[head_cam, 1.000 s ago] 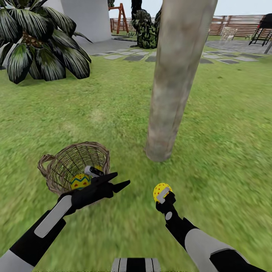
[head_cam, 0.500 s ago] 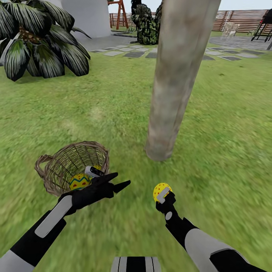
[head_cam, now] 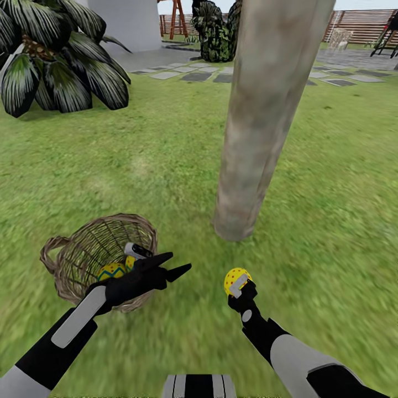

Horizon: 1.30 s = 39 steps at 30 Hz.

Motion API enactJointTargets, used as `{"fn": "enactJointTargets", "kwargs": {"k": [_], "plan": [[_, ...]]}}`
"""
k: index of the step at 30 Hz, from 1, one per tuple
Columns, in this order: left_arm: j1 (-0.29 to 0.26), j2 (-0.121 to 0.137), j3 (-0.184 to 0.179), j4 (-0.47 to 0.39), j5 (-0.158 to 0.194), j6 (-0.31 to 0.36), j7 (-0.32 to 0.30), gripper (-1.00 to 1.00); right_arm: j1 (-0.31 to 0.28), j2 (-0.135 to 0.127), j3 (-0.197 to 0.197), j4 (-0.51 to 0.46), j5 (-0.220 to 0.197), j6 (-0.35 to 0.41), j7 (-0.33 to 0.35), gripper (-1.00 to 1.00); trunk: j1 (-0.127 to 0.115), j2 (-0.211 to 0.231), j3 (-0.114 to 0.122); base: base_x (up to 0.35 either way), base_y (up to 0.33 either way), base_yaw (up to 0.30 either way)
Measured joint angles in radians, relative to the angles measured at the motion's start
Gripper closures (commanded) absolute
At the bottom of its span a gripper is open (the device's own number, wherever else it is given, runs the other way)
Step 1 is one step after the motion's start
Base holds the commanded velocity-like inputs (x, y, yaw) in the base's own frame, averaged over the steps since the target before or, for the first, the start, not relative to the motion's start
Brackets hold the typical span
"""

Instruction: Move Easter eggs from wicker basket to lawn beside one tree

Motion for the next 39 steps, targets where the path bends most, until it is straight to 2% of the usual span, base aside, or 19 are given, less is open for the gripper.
{"fn": "enactJointTargets", "kwargs": {"k": [11,12,14,15,17,34,39], "plan": [[0.0,0.0,0.0,0.001,0.0,0.0,0.0,-1.0,0.0,0.001,0.001,-0.022,-0.007,0.0,-0.002,1.0,0.005,-0.003,-0.043,0.0,0.0,0.0],[0.0,0.0,0.0,0.001,0.0,0.0,0.0,-1.0,0.0,0.001,0.001,-0.025,-0.025,0.0,-0.002,1.0,0.005,-0.003,-0.043,0.0,0.0,0.0],[0.0,0.0,0.0,0.001,0.0,0.0,0.0,-1.0,0.0,-0.001,0.003,-0.03,-0.125,0.004,-0.001,1.0,0.005,-0.003,-0.043,0.0,0.0,0.0],[0.0,0.0,0.0,0.001,0.0,0.0,0.0,-1.0,0.0,-0.002,0.003,-0.032,-0.151,0.004,-0.001,1.0,0.005,-0.003,-0.046,0.0,0.0,0.0],[0.0,0.0,-0.001,0.001,0.0,0.001,0.0,-1.0,0.0,-0.003,0.004,-0.033,-0.166,0.005,-0.001,1.0,0.006,-0.003,-0.054,0.0,0.0,0.0],[0.0,0.0,-0.001,0.001,0.0,0.001,0.0,-1.0,0.0,-0.003,0.004,-0.035,-0.173,0.008,-0.001,1.0,0.011,-0.006,-0.093,0.0,0.0,0.0],[0.0,-0.001,-0.002,0.0,0.0,0.002,0.0,-1.0,-0.001,-0.004,0.006,-0.061,-0.167,0.008,-0.003,1.0,0.013,-0.007,-0.112,0.0,0.0,0.0]]}}
